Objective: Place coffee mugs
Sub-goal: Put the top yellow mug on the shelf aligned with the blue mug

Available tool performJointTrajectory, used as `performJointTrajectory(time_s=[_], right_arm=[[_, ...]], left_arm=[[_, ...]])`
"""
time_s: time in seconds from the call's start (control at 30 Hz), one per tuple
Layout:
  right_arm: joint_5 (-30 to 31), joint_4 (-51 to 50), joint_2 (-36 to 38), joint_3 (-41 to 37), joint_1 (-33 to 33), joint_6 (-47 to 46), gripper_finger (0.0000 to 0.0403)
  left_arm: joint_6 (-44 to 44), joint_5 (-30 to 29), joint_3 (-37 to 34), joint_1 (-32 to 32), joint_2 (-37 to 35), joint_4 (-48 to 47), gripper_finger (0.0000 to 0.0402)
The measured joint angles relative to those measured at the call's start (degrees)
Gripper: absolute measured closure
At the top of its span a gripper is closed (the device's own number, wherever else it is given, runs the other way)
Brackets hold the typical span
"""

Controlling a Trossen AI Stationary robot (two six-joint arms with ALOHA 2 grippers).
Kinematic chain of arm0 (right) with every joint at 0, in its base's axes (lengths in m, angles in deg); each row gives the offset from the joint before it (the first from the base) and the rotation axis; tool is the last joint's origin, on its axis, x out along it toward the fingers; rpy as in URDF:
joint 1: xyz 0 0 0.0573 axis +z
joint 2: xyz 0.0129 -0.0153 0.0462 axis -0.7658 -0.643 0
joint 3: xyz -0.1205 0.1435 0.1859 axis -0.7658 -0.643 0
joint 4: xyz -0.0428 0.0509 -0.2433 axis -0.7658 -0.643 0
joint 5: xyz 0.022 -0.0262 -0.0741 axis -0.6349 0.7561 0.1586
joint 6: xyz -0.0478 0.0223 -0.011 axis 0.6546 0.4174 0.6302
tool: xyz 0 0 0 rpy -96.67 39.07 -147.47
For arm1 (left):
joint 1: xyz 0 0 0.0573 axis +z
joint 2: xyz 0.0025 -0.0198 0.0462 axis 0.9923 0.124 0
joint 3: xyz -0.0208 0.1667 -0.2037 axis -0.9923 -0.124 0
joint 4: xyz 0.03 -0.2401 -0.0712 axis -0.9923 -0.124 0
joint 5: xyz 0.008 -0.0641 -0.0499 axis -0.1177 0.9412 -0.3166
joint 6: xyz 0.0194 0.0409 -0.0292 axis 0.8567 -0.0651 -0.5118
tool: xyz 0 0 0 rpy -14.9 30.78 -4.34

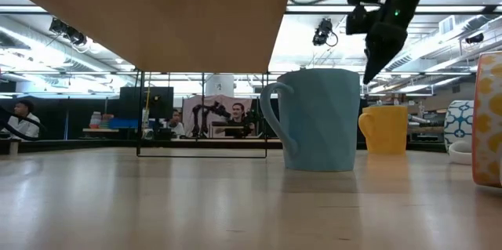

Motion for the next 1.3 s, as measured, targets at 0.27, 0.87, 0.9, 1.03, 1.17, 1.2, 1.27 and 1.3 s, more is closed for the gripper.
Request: performJointTrajectory(time_s=[0.27, 0.87, 0.9, 1.03, 1.17, 1.2, 1.27, 1.3], right_arm=[[-0.11, -0.81, -1.16, -0.02, -4.58, 3.43, 0.0241], [-1.49, -1.17, -1.13, -5.66, -6.84, 4.96, 0.0241], [-0.91, -0.31, -1.13, -6.64, -6.86, 4.94, 0.0241], [0.15, 4.12, -1.13, -9.76, -6.89, 4.99, 0.0241], [0.2, 6.49, -1.13, -11.61, -6.89, 4.56, 0.0241], [0.2, 6.49, -1.13, -11.75, -6.89, 3.92, 0.0241], [0.22, 6.51, -1.13, -11.8, -6.89, 2.4, 0.0241], [0.26, 6.51, -1.13, -11.81, -6.89, 2.1, 0.0241]], left_arm=[[0.01, 0.01, 0.0, -0.01, 0.0, 0.02, 0.0283], [0.01, 0.0, 0.0, 0.0, 0.02, 0.02, 0.0283], [0.01, 0.01, 0.0, -0.01, 0.02, 0.02, 0.0283], [0.01, 0.01, 0.0, -0.01, 0.0, 0.02, 0.0283], [0.01, -0.01, 0.0, 0.0, 0.0, 0.01, 0.0283], [0.01, 0.0, 0.0, -0.01, 0.01, 0.01, 0.0283], [0.01, 0.0, 0.0, 0.0, 0.02, 0.01, 0.0283], [0.01, -0.01, 0.0, 0.0, 0.01, 0.0, 0.0283]])
